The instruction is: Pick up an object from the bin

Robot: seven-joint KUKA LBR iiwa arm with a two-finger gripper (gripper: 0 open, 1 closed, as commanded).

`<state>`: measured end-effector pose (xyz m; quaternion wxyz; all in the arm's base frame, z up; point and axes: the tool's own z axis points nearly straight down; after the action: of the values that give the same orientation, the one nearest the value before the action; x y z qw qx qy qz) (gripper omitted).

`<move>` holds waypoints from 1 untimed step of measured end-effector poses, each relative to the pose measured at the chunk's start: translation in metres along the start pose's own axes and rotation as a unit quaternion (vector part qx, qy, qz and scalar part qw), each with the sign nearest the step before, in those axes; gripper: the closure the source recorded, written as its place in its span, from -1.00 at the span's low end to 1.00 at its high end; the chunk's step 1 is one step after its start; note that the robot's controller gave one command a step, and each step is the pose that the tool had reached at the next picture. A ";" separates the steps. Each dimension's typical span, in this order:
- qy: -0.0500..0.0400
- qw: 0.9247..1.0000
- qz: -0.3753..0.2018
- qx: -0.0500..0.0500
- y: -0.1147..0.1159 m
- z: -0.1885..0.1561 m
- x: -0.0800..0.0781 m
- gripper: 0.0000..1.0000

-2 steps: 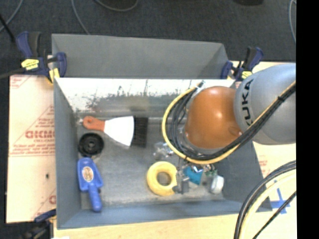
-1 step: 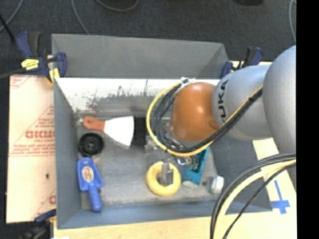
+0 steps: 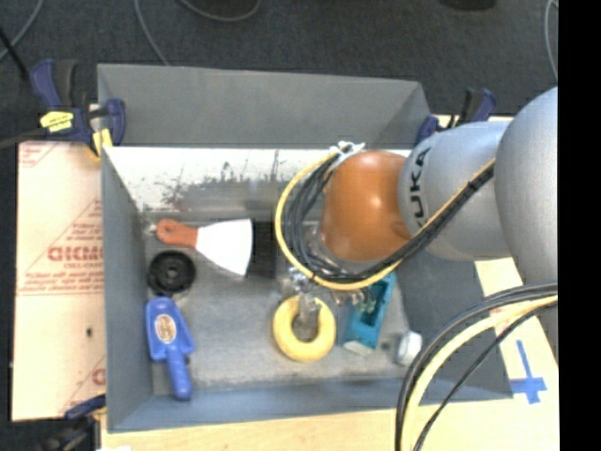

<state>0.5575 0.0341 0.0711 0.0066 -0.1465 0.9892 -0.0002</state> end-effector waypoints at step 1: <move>0.000 1.000 0.001 0.000 0.000 0.000 0.000 1.00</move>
Offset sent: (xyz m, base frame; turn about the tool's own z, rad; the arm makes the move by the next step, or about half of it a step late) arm 0.0000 0.0001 0.0397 0.0000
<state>0.5574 0.0341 0.0706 0.0062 -0.1458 0.9893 0.0001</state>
